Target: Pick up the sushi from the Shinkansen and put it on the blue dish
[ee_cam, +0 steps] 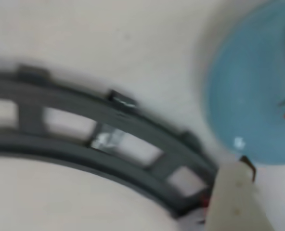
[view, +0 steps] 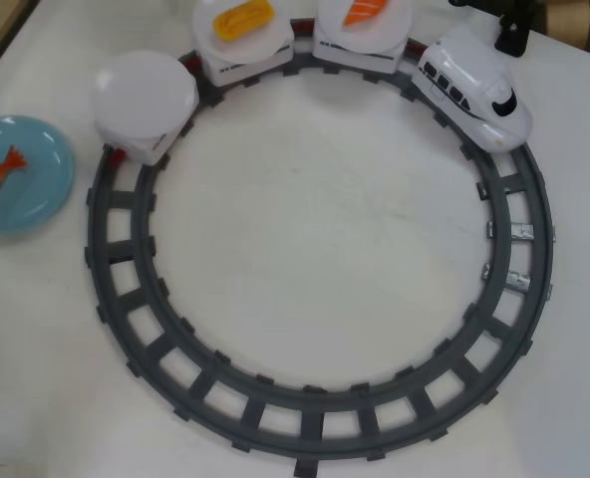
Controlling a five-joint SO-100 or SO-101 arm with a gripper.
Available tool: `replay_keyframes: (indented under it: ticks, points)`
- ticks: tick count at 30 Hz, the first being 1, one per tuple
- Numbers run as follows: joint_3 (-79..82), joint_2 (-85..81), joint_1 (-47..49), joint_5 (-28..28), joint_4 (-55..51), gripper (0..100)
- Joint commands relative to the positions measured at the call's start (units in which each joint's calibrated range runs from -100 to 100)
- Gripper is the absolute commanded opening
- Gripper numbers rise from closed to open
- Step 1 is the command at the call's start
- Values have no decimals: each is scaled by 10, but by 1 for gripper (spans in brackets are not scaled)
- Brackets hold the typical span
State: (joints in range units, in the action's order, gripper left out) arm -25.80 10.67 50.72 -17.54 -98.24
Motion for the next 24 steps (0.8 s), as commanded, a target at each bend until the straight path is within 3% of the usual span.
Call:
replay_keyframes:
  ticks: [1, 7, 14, 20, 24]
  points:
    - [48, -70, -15, 57, -10, 28]
    - [115, -139, -10, 111, -10, 28]
    - [251, -254, -5, 114, -10, 27]
    - [356, -332, -5, 115, -8, 12]
    - [424, -378, -5, 124, 13, 9]
